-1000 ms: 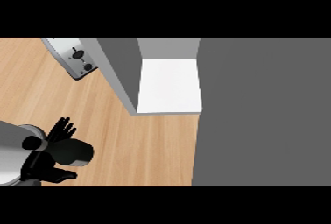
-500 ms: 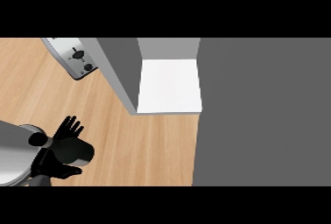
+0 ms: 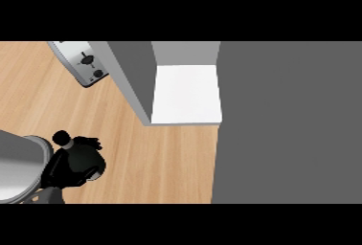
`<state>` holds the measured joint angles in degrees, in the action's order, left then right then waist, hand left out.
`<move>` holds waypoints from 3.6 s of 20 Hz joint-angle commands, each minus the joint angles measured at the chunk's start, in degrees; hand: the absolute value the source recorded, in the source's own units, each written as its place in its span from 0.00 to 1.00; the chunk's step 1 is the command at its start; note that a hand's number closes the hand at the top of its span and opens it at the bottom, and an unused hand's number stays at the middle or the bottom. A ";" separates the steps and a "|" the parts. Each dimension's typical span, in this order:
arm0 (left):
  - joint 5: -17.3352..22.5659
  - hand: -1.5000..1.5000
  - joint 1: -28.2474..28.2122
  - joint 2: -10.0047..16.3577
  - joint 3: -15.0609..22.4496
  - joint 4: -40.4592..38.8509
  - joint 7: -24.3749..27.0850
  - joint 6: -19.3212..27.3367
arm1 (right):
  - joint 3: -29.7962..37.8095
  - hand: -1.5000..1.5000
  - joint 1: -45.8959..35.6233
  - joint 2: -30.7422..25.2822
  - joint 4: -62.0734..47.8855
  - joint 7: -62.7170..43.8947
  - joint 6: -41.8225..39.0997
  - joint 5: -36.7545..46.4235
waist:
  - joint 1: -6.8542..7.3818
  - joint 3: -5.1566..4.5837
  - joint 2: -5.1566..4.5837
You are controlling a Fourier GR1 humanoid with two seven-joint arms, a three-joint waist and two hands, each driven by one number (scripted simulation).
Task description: Pick up the wine, place it into the cabinet and close the cabinet
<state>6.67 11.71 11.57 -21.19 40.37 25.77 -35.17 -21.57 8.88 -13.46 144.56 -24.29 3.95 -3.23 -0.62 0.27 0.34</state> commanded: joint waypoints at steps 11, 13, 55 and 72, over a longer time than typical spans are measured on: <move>0.14 1.00 -5.46 -8.82 -0.82 9.27 10.42 14.24 | 1.17 0.00 1.61 -0.62 12.02 -5.50 0.65 -3.36 | 0.37 -0.22 0.19; 1.55 1.00 -9.17 -11.29 1.22 11.20 14.49 16.38 | 0.31 0.00 1.06 -0.46 11.09 -5.39 0.93 -1.78 | 0.44 -0.25 0.20; 13.95 1.00 9.16 -11.57 42.22 39.22 -16.50 68.13 | 5.48 0.00 5.35 0.52 13.83 -4.96 -3.66 -7.57 | -0.98 -0.28 -0.24; 32.10 1.00 19.71 -11.57 46.52 14.18 1.59 69.77 | 5.42 0.00 6.77 1.66 11.01 -2.46 -7.09 -7.79 | -1.63 -0.31 -0.49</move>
<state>34.94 29.10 0.01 26.51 59.22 23.71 36.03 -16.21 11.14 -11.37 144.07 -22.86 -2.95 -5.56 -2.10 -0.05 -0.11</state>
